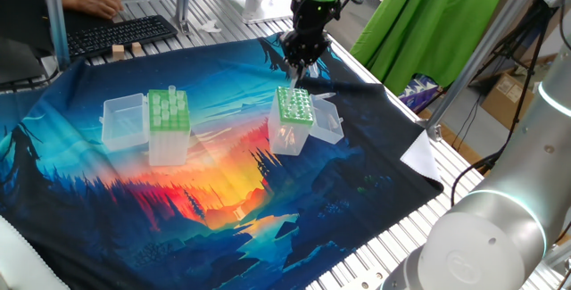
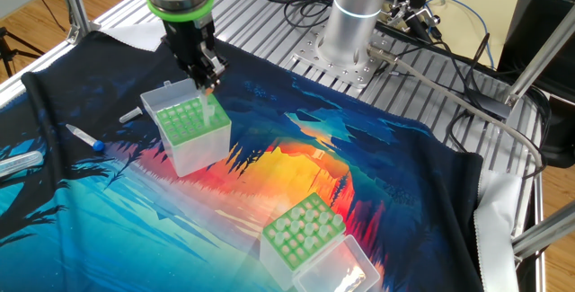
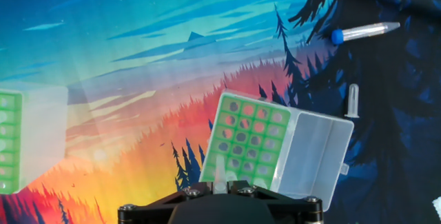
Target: Transfer all large pipette tips from one holder to another
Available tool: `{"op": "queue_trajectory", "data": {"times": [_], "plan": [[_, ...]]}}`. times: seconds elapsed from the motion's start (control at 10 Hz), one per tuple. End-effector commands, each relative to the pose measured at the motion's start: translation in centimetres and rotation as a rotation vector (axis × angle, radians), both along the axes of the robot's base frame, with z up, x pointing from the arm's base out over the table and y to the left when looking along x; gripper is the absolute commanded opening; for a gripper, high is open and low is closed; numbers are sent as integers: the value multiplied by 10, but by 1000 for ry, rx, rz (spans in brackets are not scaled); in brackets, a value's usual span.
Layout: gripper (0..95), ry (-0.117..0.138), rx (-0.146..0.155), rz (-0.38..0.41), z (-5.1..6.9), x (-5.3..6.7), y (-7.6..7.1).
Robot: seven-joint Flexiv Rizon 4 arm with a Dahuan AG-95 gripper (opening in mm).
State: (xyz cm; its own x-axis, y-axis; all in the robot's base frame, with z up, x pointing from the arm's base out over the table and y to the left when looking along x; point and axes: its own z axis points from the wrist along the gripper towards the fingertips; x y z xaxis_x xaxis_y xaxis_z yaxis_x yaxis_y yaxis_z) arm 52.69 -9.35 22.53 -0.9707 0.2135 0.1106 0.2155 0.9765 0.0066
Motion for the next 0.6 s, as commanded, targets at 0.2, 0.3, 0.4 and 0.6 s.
{"op": "queue_trajectory", "data": {"times": [0.2,0.3,0.4,0.6], "plan": [[190,17,-18,-3,0,1,1],[190,17,-25,-3,0,0,1],[380,17,-28,-5,-1,0,1],[190,21,-22,0,-1,-1,2]]}}
